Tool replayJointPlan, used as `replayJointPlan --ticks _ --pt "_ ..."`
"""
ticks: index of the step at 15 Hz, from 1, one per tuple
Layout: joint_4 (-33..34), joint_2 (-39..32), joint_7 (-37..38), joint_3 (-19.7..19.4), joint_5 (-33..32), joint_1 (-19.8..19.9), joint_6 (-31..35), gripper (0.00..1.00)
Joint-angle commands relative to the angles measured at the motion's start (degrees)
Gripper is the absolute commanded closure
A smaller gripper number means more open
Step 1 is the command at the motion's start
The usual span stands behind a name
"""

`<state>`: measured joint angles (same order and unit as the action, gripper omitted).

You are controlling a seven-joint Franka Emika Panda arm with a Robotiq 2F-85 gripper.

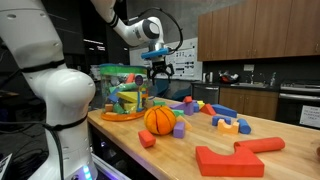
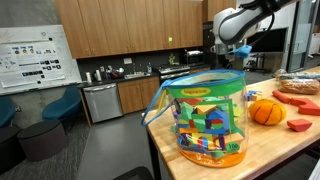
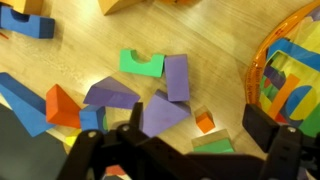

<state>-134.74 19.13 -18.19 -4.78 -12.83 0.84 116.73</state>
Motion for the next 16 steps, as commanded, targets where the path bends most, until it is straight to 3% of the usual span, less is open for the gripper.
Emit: replayJointPlan --ticks 1,9,16 --pt "-1.40 -1.82 0.17 -1.46 2.91 0.56 2.97 0.00" --pt "-1.52 -2.05 -0.08 -1.26 2.85 0.84 3.64 0.00" --pt "0.39 -8.36 2.66 0.84 1.83 0.58 3.02 0.00"
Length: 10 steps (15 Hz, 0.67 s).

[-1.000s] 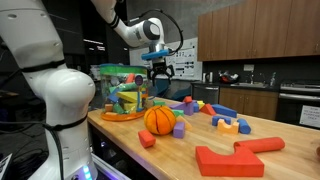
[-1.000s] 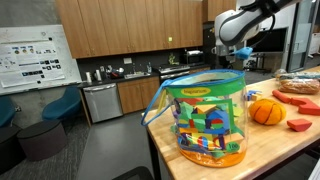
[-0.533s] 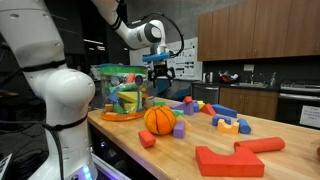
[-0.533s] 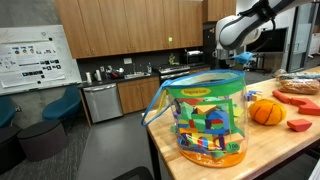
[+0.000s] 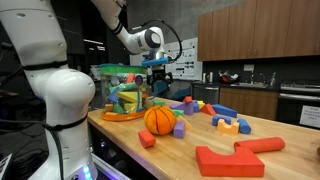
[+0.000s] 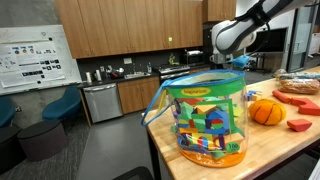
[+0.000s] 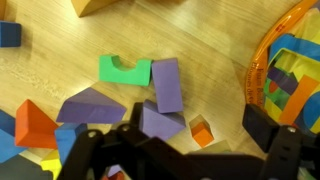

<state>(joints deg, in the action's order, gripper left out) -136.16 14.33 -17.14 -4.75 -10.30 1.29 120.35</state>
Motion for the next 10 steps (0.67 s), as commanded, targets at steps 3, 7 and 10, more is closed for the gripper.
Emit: replayJointPlan --ticks 3,7,10 --pt "2.42 -7.36 2.67 0.83 -0.88 0.56 -0.36 0.00" --pt "2.47 -10.93 3.01 0.17 -0.77 1.47 0.15 0.00" --pt "2.70 -13.29 2.90 -0.04 -0.34 2.16 0.79 0.00"
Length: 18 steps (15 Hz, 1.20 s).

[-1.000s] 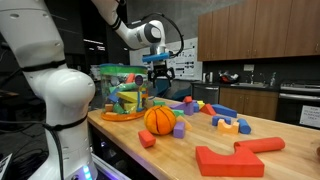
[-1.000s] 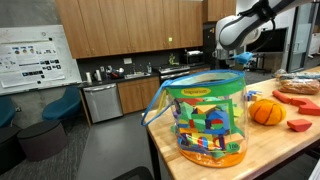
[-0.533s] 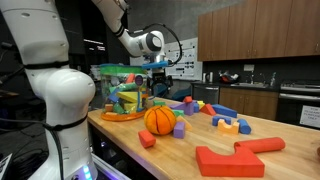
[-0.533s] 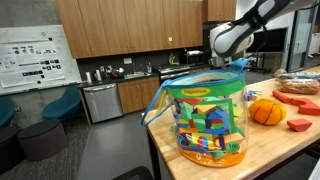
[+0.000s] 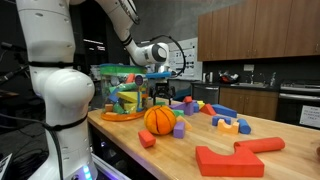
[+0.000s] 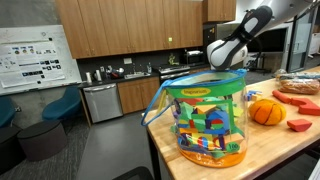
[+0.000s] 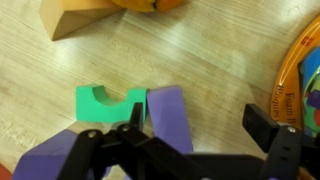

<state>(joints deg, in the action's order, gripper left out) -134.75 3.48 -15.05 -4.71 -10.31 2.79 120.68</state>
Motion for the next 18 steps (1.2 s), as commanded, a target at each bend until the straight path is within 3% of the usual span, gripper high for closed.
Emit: replayJointPlan --ticks 1,8,18 --pt "1.35 -3.17 0.76 -0.08 -0.24 0.82 1.11 0.00" --pt "2.20 -6.28 1.01 0.00 0.21 1.12 6.67 0.00" --pt "1.76 -6.12 1.29 0.18 0.02 1.25 6.62 0.00"
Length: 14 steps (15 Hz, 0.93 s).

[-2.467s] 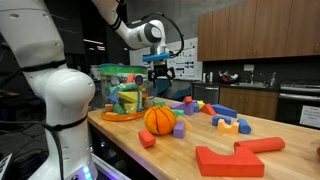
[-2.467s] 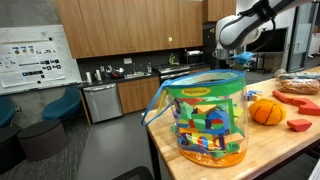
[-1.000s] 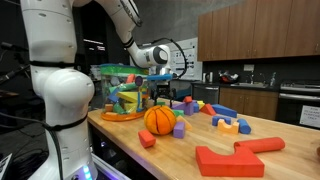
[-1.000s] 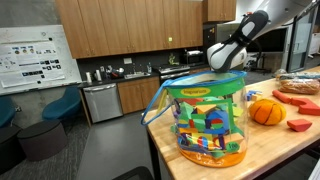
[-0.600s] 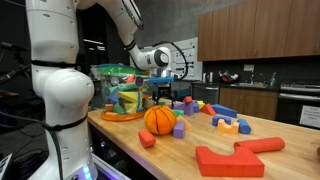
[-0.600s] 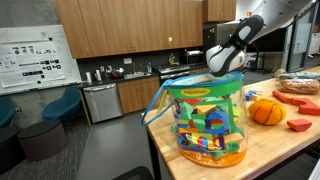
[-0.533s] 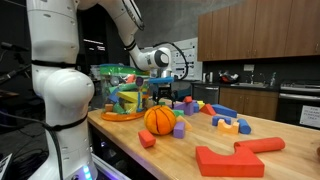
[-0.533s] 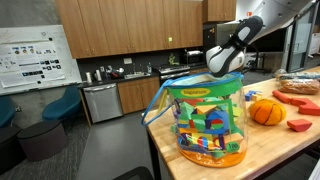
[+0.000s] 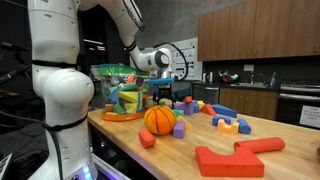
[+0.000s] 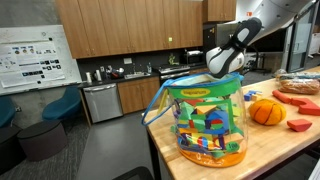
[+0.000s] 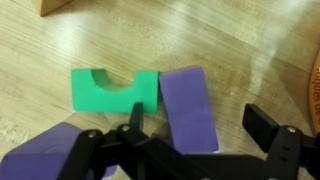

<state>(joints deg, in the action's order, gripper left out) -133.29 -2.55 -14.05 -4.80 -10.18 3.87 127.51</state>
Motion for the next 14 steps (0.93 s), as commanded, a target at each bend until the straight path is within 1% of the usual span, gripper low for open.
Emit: replayJointPlan --ticks 1,9,10,11,13,14 --pt "0.81 -0.54 0.46 0.29 -0.10 0.16 -0.50 0.00" --pt "3.83 -4.89 -0.31 0.10 1.97 0.65 -2.26 0.00" --pt "4.18 -5.19 -0.35 0.12 2.08 0.65 -2.69 0.03" --pt "4.55 -5.46 -0.44 0.14 2.34 0.68 -2.99 0.26" --pt "5.31 -5.84 -0.47 0.09 2.42 0.79 -3.62 0.29" --pt "5.84 -6.04 -0.50 0.08 2.41 0.86 -4.03 0.34"
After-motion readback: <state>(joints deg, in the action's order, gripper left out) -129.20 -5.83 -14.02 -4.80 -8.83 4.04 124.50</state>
